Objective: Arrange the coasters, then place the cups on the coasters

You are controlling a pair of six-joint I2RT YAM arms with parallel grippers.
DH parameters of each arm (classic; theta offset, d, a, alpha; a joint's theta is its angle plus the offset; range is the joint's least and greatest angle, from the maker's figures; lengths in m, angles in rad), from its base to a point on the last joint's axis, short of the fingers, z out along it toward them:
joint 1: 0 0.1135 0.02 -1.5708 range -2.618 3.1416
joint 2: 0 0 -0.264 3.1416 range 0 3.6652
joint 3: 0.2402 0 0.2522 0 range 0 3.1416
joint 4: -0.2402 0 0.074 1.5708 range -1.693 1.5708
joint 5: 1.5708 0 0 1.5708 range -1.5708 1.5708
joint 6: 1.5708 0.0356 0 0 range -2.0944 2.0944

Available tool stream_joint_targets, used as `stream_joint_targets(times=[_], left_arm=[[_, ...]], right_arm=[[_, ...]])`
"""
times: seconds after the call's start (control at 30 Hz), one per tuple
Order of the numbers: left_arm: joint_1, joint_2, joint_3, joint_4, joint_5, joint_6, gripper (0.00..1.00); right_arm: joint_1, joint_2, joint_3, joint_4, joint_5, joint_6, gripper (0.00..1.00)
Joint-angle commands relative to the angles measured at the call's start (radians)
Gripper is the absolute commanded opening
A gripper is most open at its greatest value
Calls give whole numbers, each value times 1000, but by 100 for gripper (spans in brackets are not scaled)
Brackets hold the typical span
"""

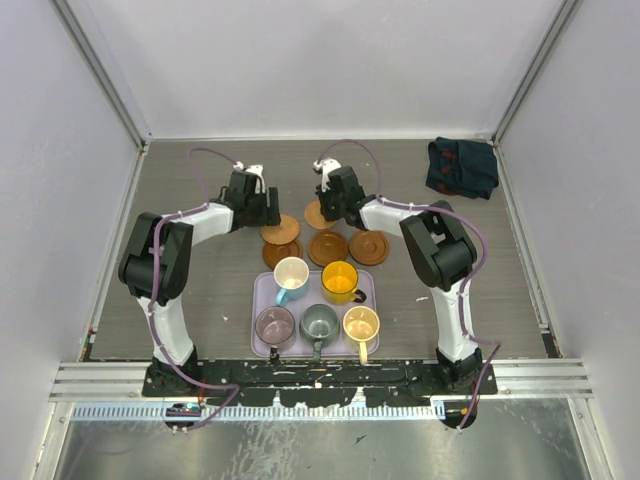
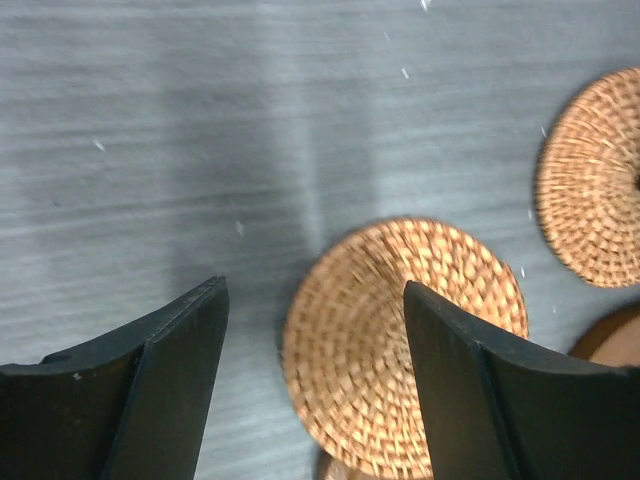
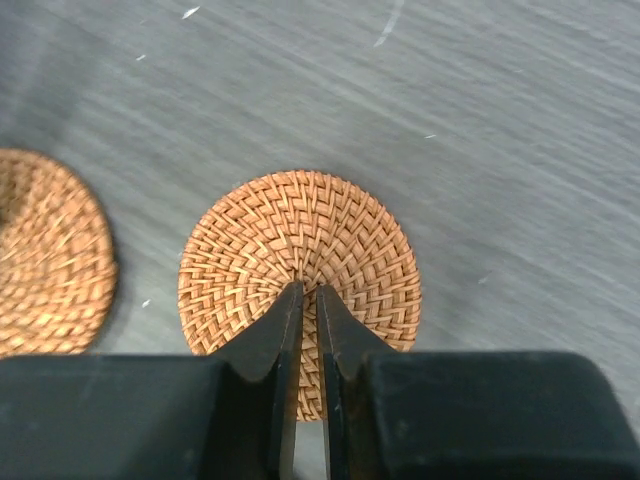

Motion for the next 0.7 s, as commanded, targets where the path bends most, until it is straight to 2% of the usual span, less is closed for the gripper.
stream_joint_targets(times=[0.0, 0.27, 0.57, 0.67], left_arm=[[74, 68, 47, -1, -17, -39, 72], [186, 134, 112, 12, 49, -95, 72], [200, -28, 17, 51, 167, -63, 74], [189, -74, -29, 55, 198, -51, 72]], right_arm=[[-74, 36, 56, -27, -21, 28, 16], [-207, 52, 64, -2, -38, 80, 16], [-246, -81, -42, 69, 21, 69, 17], [-246, -149, -91, 103, 32, 77, 21]])
